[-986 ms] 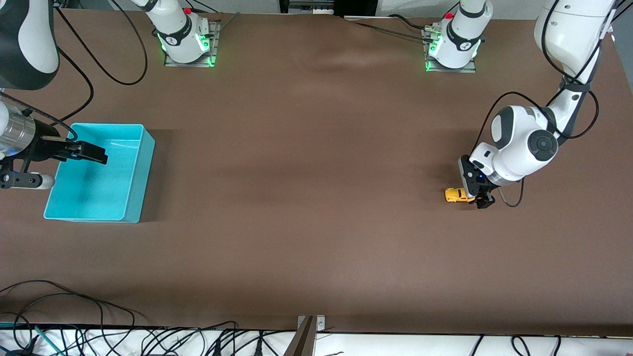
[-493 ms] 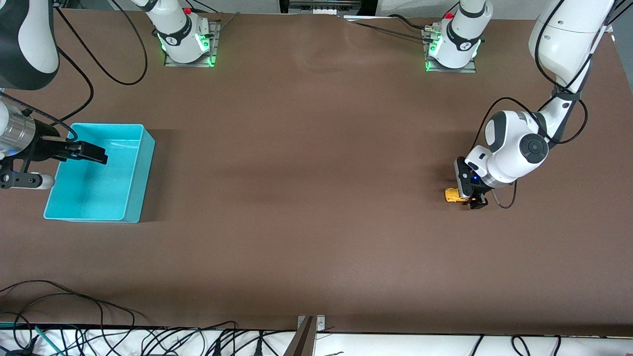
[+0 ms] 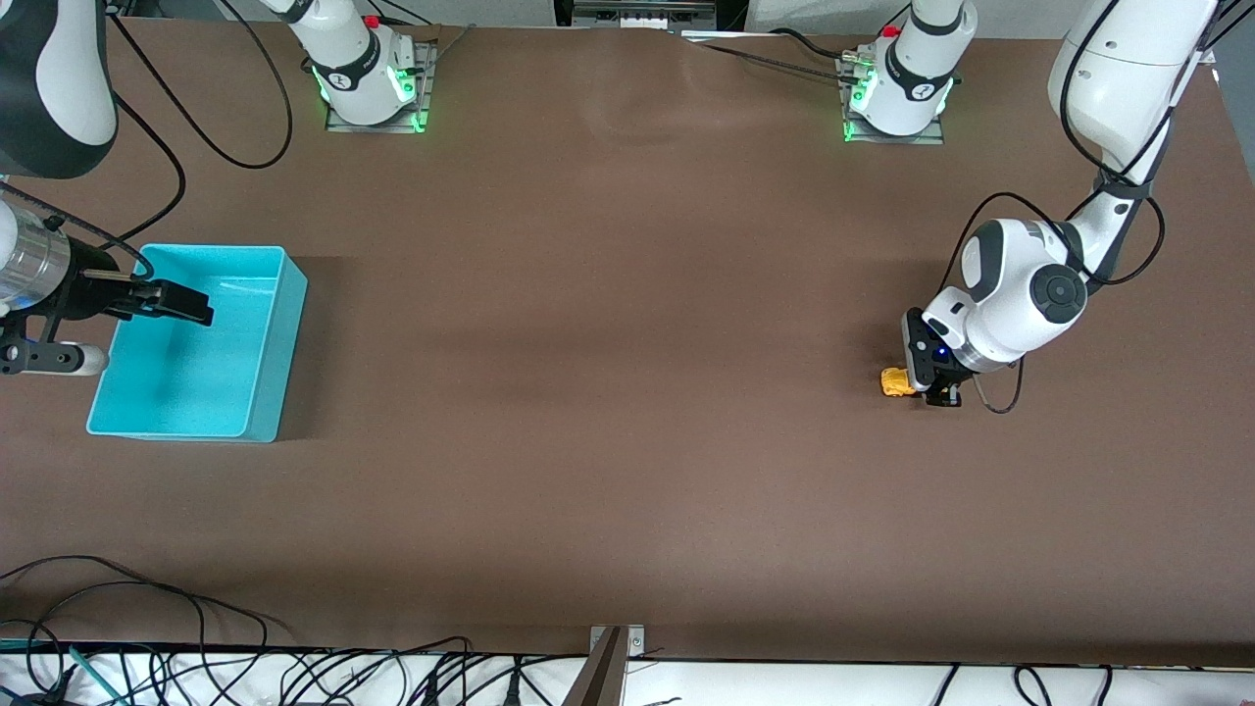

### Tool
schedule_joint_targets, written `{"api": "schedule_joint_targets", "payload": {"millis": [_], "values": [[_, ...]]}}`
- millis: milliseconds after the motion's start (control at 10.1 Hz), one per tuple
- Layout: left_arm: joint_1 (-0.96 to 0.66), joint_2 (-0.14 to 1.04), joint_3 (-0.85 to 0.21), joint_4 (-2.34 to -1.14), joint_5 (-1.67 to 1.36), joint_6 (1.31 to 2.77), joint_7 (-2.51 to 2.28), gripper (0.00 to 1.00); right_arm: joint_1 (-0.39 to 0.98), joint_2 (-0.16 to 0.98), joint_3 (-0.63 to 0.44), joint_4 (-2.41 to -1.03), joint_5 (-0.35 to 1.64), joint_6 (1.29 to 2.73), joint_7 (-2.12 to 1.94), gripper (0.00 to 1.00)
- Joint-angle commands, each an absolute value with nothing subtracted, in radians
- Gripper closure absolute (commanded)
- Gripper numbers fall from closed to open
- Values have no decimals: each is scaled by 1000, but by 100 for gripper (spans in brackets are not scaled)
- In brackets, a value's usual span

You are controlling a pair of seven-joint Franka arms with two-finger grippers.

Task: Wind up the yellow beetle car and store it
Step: 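Close the left gripper around the yellow car's body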

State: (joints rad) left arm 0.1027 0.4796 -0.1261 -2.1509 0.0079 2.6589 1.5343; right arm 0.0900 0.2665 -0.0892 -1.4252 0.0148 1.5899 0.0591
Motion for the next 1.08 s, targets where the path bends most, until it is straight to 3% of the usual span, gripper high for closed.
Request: {"api": "schedule_joint_targets", "payload": {"millis": [0,986], "values": [[115,471,-130,-2172,32,2669,1554,82,81,259,-86,-1427,18,1591,41,0],[435,563,-130,-2116,31,2668,1976,82,83,259,-86,-1427,20,1591,44,0]]}}
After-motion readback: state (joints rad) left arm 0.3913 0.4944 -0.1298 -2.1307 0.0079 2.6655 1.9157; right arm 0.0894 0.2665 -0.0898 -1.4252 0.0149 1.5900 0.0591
